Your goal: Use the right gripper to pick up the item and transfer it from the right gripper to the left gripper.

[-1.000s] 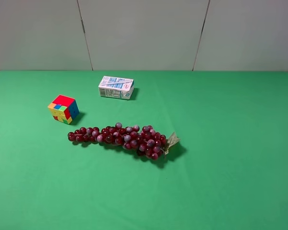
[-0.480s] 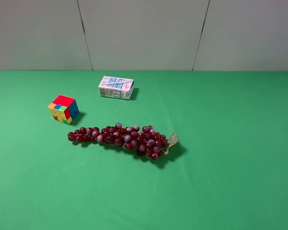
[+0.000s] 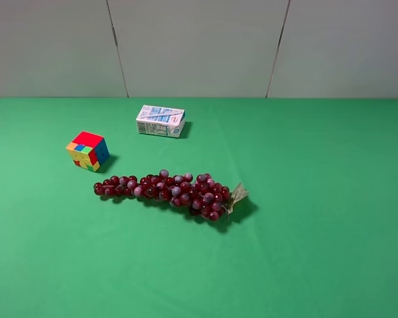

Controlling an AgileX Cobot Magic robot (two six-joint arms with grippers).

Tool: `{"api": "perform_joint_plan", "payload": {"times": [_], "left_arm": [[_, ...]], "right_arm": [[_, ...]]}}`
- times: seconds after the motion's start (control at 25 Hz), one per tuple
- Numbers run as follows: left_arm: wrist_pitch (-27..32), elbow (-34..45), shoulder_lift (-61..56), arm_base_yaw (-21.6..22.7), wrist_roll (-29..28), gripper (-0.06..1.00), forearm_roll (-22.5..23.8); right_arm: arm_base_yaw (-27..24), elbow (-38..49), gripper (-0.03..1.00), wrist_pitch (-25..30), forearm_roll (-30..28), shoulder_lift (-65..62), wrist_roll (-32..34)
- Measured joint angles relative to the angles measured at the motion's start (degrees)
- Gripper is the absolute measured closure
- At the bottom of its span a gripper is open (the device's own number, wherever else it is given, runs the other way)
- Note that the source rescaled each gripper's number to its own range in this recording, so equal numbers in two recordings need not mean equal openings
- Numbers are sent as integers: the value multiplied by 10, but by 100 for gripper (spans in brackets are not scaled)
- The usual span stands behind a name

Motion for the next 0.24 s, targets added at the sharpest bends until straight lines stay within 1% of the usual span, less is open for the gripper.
{"api": "perform_joint_plan", "payload": {"times": [0.24], "left_arm": [[0,0,0,0,0,-6,0]], "right_arm": [[0,0,-3,0,1,0,0]]}}
